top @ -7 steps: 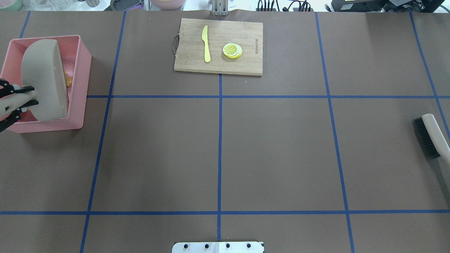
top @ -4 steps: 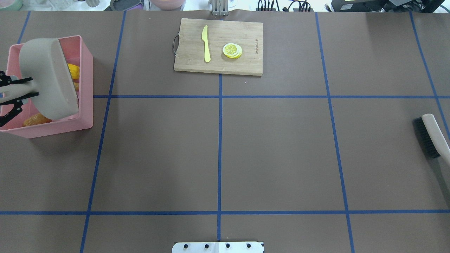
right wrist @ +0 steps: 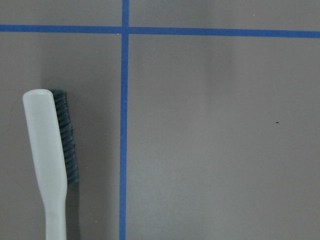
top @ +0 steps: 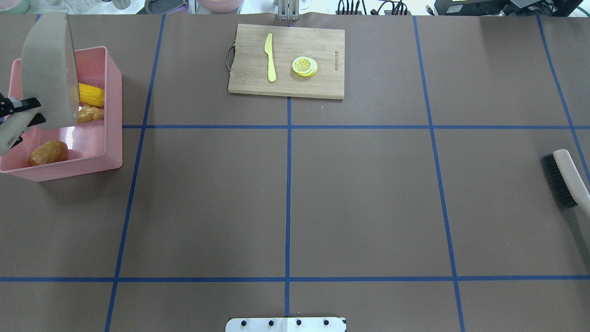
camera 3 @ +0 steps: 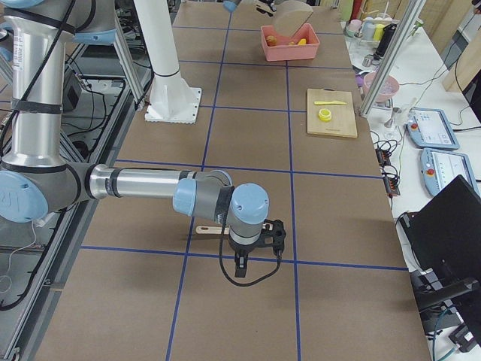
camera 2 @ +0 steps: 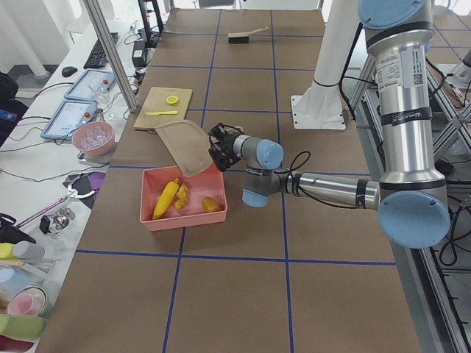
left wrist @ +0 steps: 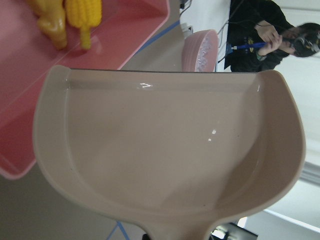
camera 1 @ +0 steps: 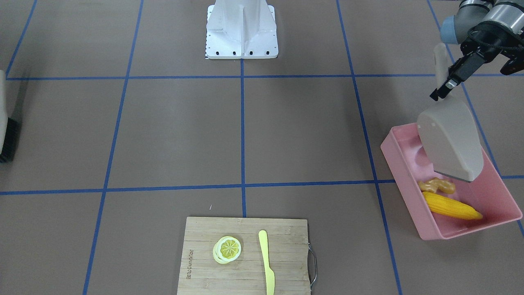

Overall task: Sweep and dump trash into bin
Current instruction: 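Tilt the dustpan over the pink bin to dump the items, left gripper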

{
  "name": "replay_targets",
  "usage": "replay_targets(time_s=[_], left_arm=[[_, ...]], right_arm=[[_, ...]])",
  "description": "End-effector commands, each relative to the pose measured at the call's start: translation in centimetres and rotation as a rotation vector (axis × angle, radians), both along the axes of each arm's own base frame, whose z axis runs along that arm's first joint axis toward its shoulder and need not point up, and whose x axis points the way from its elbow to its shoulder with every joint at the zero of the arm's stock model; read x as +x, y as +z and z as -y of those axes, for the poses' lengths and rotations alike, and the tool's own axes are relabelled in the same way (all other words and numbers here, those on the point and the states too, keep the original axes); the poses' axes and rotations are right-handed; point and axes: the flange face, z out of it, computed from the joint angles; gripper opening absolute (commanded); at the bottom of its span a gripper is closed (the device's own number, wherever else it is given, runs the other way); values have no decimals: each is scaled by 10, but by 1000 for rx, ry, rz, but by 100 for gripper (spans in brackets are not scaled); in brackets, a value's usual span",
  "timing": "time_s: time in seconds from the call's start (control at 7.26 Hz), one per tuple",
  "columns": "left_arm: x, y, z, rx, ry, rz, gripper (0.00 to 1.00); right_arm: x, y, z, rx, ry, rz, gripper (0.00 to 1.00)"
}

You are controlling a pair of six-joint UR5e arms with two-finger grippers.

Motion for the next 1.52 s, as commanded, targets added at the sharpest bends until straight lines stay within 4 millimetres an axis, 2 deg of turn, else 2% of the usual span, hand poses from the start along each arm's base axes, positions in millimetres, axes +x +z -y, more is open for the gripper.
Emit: replay_targets(time_s=[0.0, 0.28, 0.55, 0.69, 0.83, 0.96, 1.24, 1.38], left_arm=[[-1, -4, 0, 391, -73, 308, 0], [-2, -1, 0, 703, -134, 570, 0], [0, 3, 1, 1090, -192, 900, 0], [0, 5, 2, 1214, -212, 1012, 0], [2, -2, 2, 1250, -206, 1020, 0], [5, 0, -2, 1267, -157, 1003, 0], [22, -3, 1, 1289, -7, 974, 0], [39, -16, 22, 1364, 13, 1028, 0]], right_arm=[[0, 14, 5, 75, -2, -6, 100], [0, 19, 2, 64, -3, -12, 100], [0, 26, -1, 49, 0, -10, 100], [0, 26, 0, 51, -2, -13, 100], [0, 23, 1, 54, 1, -9, 100], [0, 24, 2, 53, 0, -12, 100], [0, 24, 2, 53, 0, -12, 100], [0, 24, 2, 54, -1, -10, 100]])
